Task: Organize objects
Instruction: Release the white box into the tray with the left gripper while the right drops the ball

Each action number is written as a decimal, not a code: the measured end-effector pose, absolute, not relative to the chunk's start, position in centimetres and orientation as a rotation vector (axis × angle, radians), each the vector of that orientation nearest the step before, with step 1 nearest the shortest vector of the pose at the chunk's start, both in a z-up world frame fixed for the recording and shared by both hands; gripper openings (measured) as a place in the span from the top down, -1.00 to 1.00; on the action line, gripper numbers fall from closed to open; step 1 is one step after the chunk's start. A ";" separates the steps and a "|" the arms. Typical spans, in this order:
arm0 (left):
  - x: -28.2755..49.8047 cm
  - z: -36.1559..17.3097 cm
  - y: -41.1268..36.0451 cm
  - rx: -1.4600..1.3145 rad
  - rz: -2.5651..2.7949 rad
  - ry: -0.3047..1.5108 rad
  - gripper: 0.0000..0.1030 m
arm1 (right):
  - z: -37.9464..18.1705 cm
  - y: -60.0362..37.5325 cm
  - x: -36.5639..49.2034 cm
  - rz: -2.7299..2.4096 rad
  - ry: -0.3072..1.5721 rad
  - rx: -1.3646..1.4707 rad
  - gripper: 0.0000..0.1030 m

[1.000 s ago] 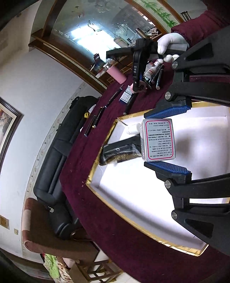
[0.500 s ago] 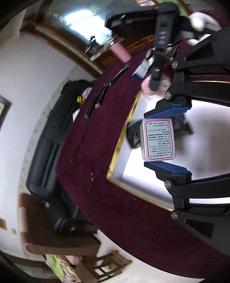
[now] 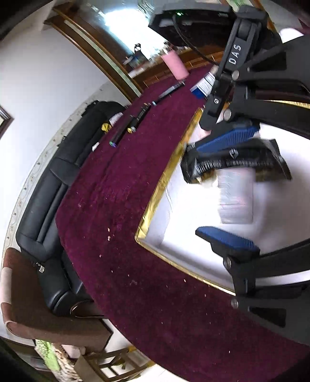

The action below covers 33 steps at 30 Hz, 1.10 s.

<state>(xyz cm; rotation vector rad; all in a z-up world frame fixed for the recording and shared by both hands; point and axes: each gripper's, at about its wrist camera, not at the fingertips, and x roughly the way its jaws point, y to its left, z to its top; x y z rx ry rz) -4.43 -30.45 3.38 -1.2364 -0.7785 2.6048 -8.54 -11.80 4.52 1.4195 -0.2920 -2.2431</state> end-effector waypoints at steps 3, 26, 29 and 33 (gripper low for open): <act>-4.3 4.4 -30.5 -1.214 2.625 -0.776 -0.32 | 5.6 -11.1 -8.0 -2.278 -0.302 1.383 0.29; -2.3 2.5 -28.3 -1.279 2.432 -1.121 -0.32 | 5.0 1.7 2.2 -2.381 -0.449 1.198 0.05; -3.6 3.2 -27.8 -1.263 2.524 -1.058 -0.32 | 4.7 2.9 2.3 -2.389 -0.468 1.196 0.05; -2.2 5.3 -26.6 -1.178 2.544 -1.003 -0.32 | 4.1 4.4 2.2 -2.403 -0.500 1.186 0.04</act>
